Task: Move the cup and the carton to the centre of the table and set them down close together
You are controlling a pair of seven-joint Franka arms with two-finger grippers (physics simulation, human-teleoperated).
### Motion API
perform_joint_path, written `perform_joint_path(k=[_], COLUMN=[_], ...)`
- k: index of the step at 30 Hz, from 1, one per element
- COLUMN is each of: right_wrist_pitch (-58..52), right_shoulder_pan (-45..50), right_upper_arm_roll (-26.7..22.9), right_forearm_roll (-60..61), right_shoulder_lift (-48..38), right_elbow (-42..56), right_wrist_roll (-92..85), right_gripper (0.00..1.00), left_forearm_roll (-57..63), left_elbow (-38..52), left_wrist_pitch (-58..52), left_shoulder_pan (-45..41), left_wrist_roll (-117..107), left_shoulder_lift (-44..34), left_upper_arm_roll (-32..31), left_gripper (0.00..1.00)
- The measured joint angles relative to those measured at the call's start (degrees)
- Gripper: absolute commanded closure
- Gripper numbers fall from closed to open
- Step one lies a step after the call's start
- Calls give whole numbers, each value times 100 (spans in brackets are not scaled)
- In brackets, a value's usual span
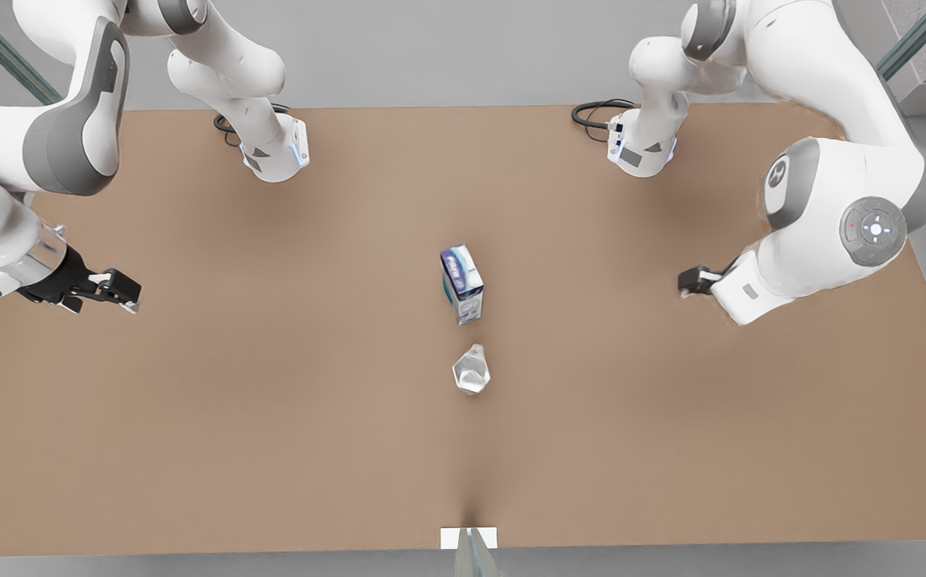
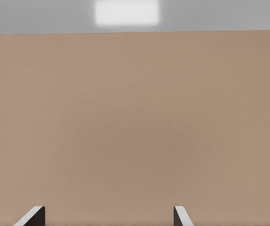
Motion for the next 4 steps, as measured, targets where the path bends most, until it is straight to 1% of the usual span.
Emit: perform_joint_path(k=[2, 4], right_wrist_pitch=[-3, 0], right_shoulder_pan=[5, 0], right_upper_arm_roll=[0, 0], right_forearm_roll=[-4, -6], right_shoulder_lift=[0, 0], right_elbow=[0, 0], right_wrist_roll=[-3, -3], right_gripper=[0, 0], left_forearm_roll=[350, 557], left_elbow=[-460, -521], left_wrist_pitch=[300, 363], left_shoulder_pan=[151, 192], left_wrist_roll=[11, 11], left_shoulder_lift=[-391, -410], left_upper_arm_roll=[-108, -204], left_gripper=[0, 0])
